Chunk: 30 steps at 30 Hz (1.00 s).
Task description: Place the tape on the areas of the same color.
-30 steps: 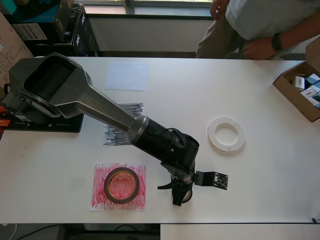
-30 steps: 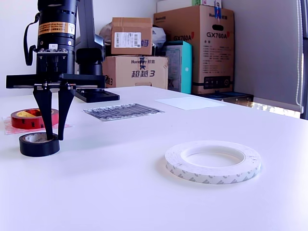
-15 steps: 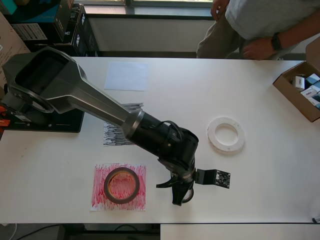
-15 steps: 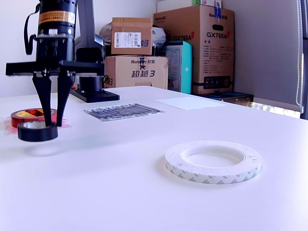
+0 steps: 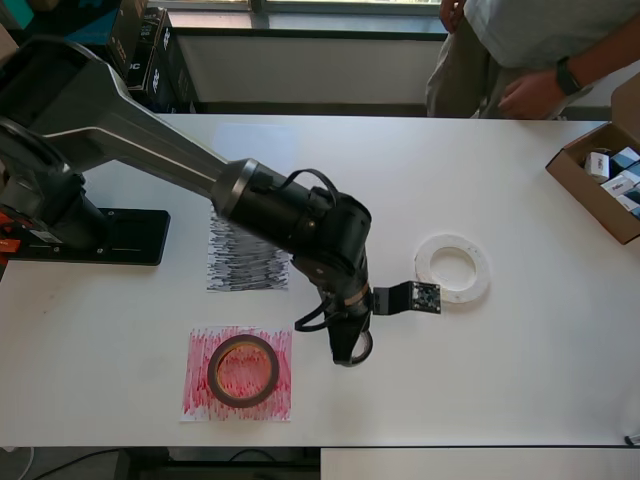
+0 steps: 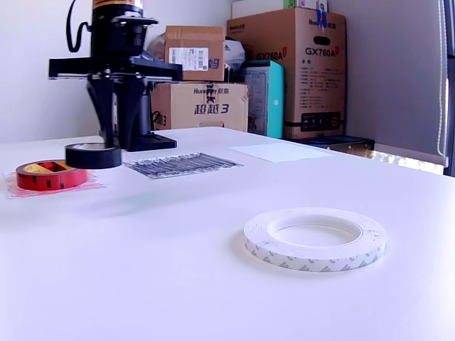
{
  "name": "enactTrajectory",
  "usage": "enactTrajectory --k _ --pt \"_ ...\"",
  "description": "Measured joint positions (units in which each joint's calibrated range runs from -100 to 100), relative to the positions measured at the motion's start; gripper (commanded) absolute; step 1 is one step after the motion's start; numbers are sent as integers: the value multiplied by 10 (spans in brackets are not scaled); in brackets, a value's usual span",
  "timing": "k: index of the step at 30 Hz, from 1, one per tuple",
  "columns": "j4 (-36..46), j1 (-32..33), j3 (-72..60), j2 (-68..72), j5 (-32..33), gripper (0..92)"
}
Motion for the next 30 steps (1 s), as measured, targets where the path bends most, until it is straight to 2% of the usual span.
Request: enactTrajectory --k 7,19,30 --pt "-3 55 98 -81 -19 0" --pt "-126 142 307 -243 -56 0" --pt "-224 155 476 -351 -114 0"
